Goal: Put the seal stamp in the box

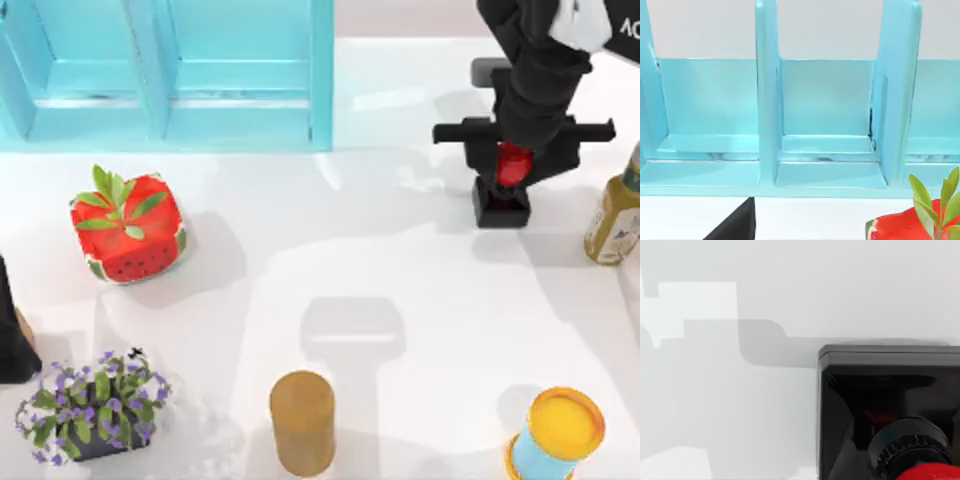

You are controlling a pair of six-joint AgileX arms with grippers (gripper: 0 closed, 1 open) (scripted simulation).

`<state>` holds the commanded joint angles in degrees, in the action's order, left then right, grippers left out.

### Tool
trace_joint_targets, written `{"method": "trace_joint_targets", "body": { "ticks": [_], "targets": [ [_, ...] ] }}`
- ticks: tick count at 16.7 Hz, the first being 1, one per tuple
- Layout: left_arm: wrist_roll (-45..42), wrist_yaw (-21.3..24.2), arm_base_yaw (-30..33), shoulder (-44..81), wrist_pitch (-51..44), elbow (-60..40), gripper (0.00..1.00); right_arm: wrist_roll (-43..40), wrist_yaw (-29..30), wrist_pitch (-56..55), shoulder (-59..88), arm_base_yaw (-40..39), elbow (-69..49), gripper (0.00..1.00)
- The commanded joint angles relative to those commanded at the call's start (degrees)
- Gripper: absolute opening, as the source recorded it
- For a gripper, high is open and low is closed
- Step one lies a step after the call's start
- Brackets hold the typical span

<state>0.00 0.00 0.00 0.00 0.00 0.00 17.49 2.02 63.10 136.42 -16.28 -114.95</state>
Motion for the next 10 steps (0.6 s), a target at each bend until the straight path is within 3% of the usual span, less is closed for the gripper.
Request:
{"method": "trace_joint_targets", "body": {
  "ticks": [6,10],
  "targets": [
    [0.0,0.0,0.0,0.0,0.0,0.0,1.00,0.1,0.0,0.6,0.0,-0.2,-0.8,0.00],
    [0.0,0.0,0.0,0.0,0.0,0.0,1.00,0.1,0.0,6.7,0.6,-0.4,-7.9,0.00]
  ]
}}
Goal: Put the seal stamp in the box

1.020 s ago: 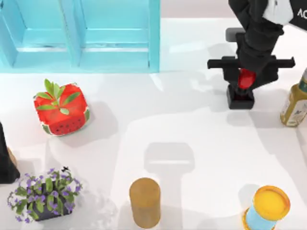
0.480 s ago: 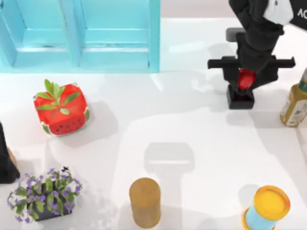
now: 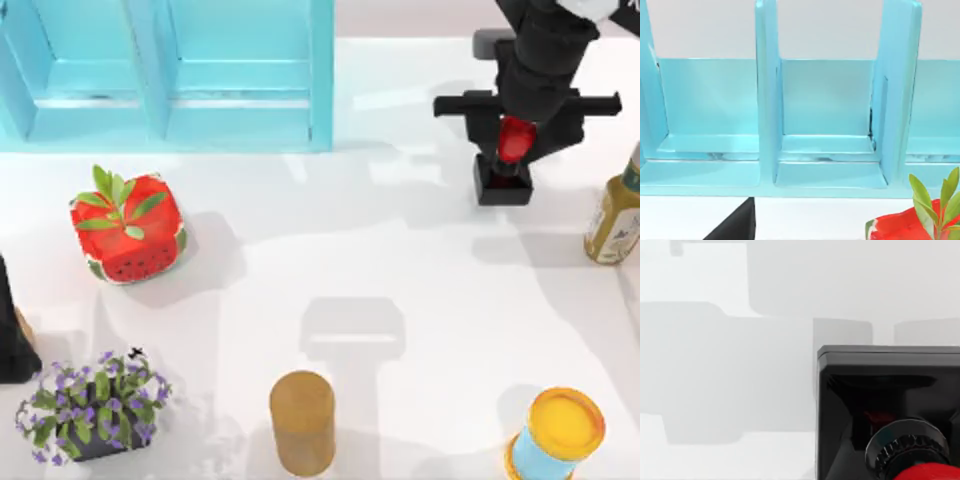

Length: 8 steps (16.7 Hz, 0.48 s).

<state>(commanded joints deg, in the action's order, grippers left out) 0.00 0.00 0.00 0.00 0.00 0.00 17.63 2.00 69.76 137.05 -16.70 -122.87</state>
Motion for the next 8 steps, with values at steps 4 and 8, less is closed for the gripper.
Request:
{"method": "trace_joint_targets", "body": {
  "ticks": [4,8],
  "targets": [
    [0.0,0.0,0.0,0.0,0.0,0.0,1.00,0.1,0.0,9.3,1.0,0.2,-10.2,0.00],
    [0.0,0.0,0.0,0.0,0.0,0.0,1.00,-0.1,0.0,16.9,2.1,0.4,-18.6,0.00]
  ]
}}
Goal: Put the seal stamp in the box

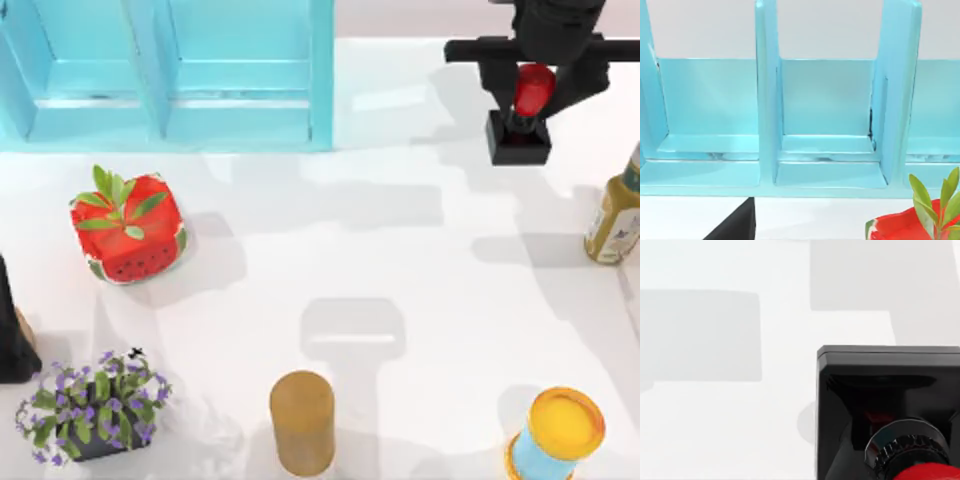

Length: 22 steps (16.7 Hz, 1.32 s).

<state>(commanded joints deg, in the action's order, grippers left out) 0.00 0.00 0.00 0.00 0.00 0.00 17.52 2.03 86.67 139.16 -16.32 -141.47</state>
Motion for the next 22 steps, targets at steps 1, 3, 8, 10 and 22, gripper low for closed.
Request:
{"method": "trace_joint_targets", "body": {
  "ticks": [1,3,8,10,22],
  "targets": [
    [0.0,0.0,0.0,0.0,0.0,0.0,1.00,-0.1,0.0,1.1,0.2,0.0,-1.2,0.00],
    [0.0,0.0,0.0,0.0,0.0,0.0,1.00,-0.1,0.0,1.8,0.3,0.1,-1.9,0.00],
    [0.0,0.0,0.0,0.0,0.0,0.0,1.00,-0.5,0.2,1.0,-0.6,0.7,-1.2,0.00],
    [0.0,0.0,0.0,0.0,0.0,0.0,1.00,-2.3,0.7,-1.5,-3.1,3.8,1.0,0.00],
    [0.0,0.0,0.0,0.0,0.0,0.0,1.00,-37.3,-4.7,-8.6,-33.8,40.2,40.1,0.00]
  ]
}}
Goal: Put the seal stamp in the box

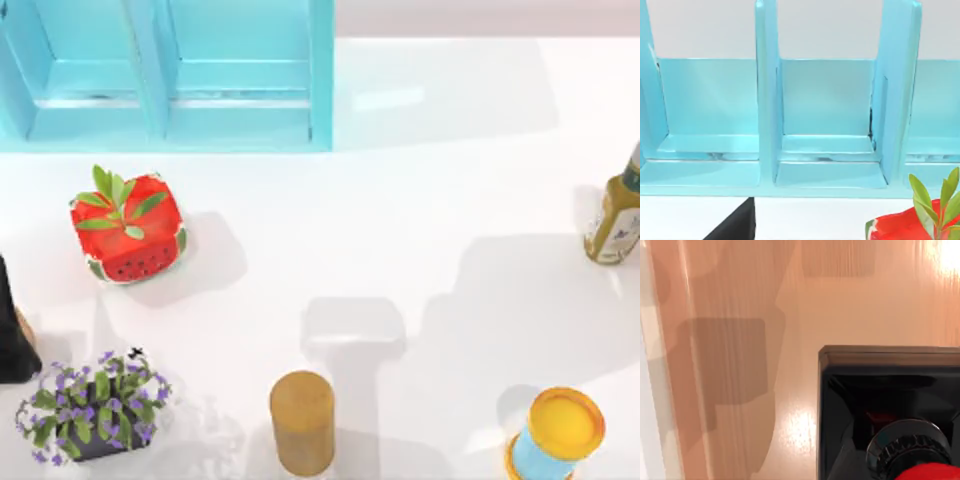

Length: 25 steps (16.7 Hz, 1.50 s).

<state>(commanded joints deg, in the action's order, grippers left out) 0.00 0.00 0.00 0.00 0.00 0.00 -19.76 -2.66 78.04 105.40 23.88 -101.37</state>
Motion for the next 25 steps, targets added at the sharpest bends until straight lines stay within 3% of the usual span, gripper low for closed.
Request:
{"method": "trace_joint_targets", "body": {
  "ticks": [4,10,18,23,25],
  "targets": [
    [0.0,0.0,0.0,0.0,0.0,0.0,1.00,-6.9,-1.1,0.6,-4.0,3.9,6.5,0.00],
    [0.0,0.0,0.0,0.0,0.0,0.0,1.00,-6.8,-1.0,-0.3,-3.8,3.7,7.5,0.00],
    [0.0,0.0,0.0,0.0,0.0,0.0,1.00,-6.4,-1.0,-13.3,-3.4,3.3,19.8,0.00],
    [0.0,0.0,0.0,0.0,0.0,0.0,1.00,-6.4,-1.0,-13.9,-3.3,3.3,20.5,0.00],
    [0.0,0.0,0.0,0.0,0.0,0.0,1.00,-6.4,-1.0,-13.9,-3.3,3.3,20.5,0.15]
  ]
}}
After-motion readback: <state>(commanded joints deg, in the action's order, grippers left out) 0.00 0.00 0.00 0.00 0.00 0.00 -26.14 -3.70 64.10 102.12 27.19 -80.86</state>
